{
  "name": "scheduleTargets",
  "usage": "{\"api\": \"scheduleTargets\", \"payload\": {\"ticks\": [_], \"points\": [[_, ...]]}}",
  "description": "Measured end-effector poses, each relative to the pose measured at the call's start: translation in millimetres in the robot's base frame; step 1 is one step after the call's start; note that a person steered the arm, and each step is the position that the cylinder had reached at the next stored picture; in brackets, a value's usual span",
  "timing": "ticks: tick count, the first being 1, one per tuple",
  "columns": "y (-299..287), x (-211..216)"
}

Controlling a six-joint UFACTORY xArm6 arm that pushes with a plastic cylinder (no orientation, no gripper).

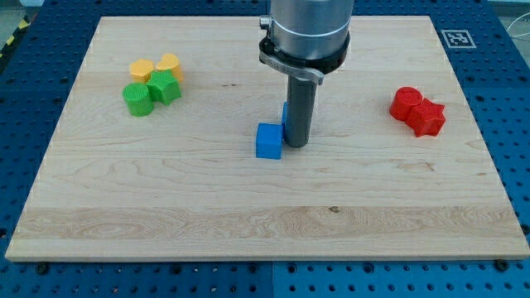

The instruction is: Slide blue cube a bit up along with blue triangle

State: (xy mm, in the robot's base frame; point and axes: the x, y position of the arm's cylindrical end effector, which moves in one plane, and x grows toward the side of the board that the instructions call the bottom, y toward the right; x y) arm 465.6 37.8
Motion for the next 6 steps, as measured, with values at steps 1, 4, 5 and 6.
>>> {"api": "scheduleTargets", "payload": {"ticks": [1,4,5,6], "points": [[0.1,-0.1],[43.2,51.5],[25.4,64.4],[1.4,74.5]]}}
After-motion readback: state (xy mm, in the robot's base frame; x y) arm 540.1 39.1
